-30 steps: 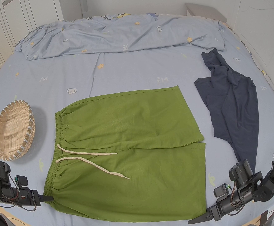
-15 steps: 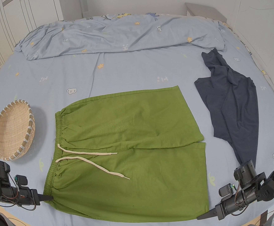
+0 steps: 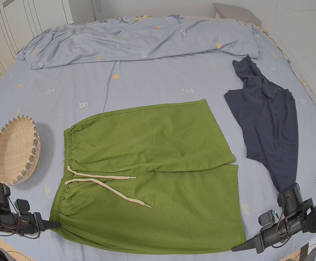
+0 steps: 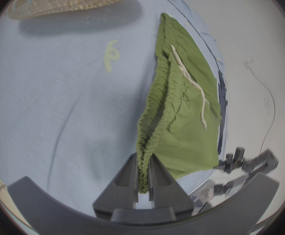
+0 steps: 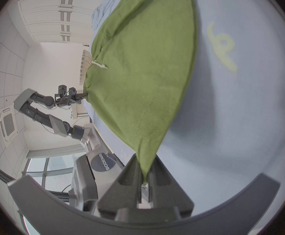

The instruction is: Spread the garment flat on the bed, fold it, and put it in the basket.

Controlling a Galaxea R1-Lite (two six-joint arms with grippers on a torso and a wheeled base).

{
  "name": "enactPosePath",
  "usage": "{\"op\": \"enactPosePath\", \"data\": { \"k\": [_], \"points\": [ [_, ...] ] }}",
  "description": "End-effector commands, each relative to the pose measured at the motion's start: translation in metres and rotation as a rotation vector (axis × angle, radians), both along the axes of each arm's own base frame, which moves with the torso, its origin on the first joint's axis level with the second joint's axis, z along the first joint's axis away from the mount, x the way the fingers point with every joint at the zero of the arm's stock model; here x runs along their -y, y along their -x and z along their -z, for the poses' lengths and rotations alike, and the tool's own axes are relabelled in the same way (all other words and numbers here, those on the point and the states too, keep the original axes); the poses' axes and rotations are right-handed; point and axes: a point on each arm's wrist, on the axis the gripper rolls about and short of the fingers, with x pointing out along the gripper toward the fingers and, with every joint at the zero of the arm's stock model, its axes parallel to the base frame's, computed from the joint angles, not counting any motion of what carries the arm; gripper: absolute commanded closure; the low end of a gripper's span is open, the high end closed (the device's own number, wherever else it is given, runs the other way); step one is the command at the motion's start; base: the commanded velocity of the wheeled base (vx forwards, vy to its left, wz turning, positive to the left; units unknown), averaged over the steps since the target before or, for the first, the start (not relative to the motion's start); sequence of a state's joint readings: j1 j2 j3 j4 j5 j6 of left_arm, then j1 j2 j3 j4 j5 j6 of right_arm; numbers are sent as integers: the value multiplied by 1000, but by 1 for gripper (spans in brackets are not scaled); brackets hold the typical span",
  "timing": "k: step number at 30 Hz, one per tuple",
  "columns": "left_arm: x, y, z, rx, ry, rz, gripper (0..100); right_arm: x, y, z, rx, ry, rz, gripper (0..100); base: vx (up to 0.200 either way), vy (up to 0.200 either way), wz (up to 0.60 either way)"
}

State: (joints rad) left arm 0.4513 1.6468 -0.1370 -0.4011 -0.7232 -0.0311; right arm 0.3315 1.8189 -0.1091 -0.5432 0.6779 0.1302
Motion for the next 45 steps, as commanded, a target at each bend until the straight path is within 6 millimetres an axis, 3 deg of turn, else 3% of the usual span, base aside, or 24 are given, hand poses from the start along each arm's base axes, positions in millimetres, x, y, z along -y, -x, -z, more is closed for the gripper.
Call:
{"op": "enactPosePath", "data": {
  "k": [1,5,6,7,8,9,11,12,13,16,20,24,30,37,45],
  "points": [
    [19,-1,-55,137,66,-52,100,-11,1,-55,198,-122,36,100,0,0,0],
    [27,3,-96,162,114,-60,100,-23,4,-101,268,-167,56,100,0,0,0],
    [27,3,-96,162,114,-60,100,-23,4,-101,268,-167,56,100,0,0,0],
    [27,2,-114,157,122,-63,100,-27,4,-125,294,-163,51,100,0,0,0],
    [27,2,-114,157,122,-63,100,-27,4,-125,294,-163,51,100,0,0,0],
    [26,-1,-130,152,129,-70,100,-31,4,-148,308,-161,41,100,0,0,0],
    [26,-1,-130,152,129,-70,100,-31,4,-148,308,-161,41,100,0,0,0],
    [25,-6,-148,165,133,-78,100,-37,5,-176,320,-167,17,100,0,0,0],
    [24,-9,-153,178,131,-78,100,-39,7,-188,333,-174,0,100,0,0,0],
    [21,-18,-156,176,129,-80,100,-45,13,-206,350,-195,-42,100,0,0,0],
    [20,-23,-157,174,131,-79,100,-47,14,-221,370,-207,-41,100,0,0,0],
    [19,-25,-155,174,131,-75,100,-43,36,-237,404,-226,-83,100,0,0,0],
    [17,-32,-149,151,134,-74,100,-46,27,-233,404,-185,-39,100,0,0,0],
    [14,-44,-149,162,131,-73,100,-50,-6,-225,405,-158,35,100,0,0,0],
    [-3,-91,-142,118,130,-97,100,-61,-69,-228,441,-142,124,100,0,0,0]
  ]
}}
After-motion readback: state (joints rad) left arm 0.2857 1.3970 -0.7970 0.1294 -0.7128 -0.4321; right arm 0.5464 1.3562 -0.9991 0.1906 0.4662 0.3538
